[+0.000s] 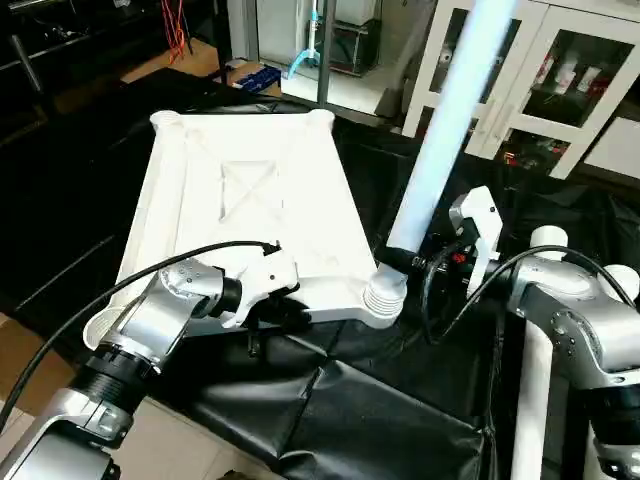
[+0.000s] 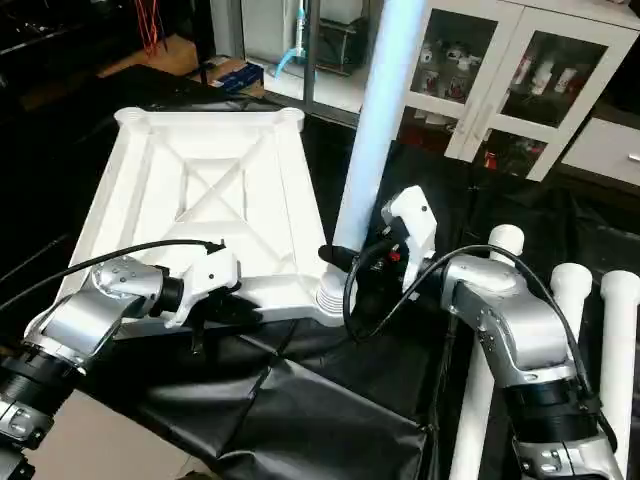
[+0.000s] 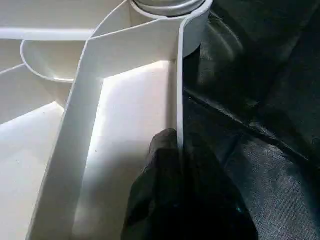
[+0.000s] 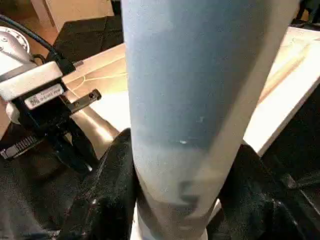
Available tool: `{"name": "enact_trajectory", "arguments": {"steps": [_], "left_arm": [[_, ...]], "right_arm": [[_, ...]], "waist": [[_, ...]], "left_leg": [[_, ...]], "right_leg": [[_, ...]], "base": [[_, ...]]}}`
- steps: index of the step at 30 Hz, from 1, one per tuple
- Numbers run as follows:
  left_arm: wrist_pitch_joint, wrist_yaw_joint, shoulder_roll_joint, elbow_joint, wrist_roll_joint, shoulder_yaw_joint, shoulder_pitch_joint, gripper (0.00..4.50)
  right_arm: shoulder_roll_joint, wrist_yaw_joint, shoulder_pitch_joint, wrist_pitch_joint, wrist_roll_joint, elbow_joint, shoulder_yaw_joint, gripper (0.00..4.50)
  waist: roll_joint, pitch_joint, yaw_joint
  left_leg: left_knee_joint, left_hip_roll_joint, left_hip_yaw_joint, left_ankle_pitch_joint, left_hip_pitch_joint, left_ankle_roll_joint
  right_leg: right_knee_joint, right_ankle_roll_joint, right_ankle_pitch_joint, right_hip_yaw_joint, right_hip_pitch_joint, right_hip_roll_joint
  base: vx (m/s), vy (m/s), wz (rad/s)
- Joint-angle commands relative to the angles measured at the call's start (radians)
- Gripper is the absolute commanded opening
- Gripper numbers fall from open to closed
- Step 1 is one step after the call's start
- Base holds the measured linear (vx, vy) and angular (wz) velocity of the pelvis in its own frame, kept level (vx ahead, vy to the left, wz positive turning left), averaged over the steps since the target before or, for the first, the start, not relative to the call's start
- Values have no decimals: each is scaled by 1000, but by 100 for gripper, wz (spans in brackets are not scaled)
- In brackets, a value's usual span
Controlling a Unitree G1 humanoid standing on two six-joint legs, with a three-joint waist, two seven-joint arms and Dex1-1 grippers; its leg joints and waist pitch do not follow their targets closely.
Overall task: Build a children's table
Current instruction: Insert table leg to table base
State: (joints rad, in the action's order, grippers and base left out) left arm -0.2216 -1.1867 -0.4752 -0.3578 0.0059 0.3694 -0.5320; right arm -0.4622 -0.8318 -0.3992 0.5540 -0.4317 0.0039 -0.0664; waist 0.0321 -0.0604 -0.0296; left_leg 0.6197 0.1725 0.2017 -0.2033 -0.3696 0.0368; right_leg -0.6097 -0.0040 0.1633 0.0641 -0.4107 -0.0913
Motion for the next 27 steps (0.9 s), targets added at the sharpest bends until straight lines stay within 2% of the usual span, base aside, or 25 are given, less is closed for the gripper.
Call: {"name": "enact_trajectory", "arguments": {"steps": [1,10,14,18,24,25,27], "left_arm": [[20,-46,13,40,-14,36,10,0],[22,-57,21,58,-19,39,13,0],[22,-64,22,69,-25,41,19,0],[21,-62,22,72,-22,42,22,0],[23,-60,22,69,-17,38,24,0],[23,-56,23,68,-16,36,24,0],[22,-52,23,68,-16,34,24,0]], "right_arm": [[-1,5,-13,4,1,13,-4,180],[-33,-53,-14,58,-8,-3,-28,180],[-43,-50,2,99,-9,-4,-37,180],[-44,-40,14,89,13,4,-44,180],[-10,6,18,77,11,21,-12,180],[0,22,22,73,11,25,-1,180],[14,44,30,70,8,31,19,180]], "waist": [[2,69,6],[2,69,4],[3,67,3],[3,67,4],[6,68,6],[9,68,6],[8,68,6]], "left_leg": [[-85,61,-27,-201,18,-1],[-82,61,-25,-179,18,-13],[-84,61,-27,-201,19,-5],[-86,62,-29,-220,20,9],[-88,62,-29,-237,21,17],[-87,62,-29,-238,20,17],[-88,61,-30,-241,20,19]], "right_leg": [[69,-223,253,-52,42,-58],[67,-230,238,-52,43,-59],[71,-222,274,-52,42,-59],[74,-208,300,-52,40,-60],[76,-204,305,-52,39,-60],[76,-202,309,-52,38,-60],[77,-198,318,-52,37,-60]], "base": [[0,0,0],[0,0,0],[0,0,0],[0,0,0],[0,0,0],[0,0,0],[0,0,0]]}}
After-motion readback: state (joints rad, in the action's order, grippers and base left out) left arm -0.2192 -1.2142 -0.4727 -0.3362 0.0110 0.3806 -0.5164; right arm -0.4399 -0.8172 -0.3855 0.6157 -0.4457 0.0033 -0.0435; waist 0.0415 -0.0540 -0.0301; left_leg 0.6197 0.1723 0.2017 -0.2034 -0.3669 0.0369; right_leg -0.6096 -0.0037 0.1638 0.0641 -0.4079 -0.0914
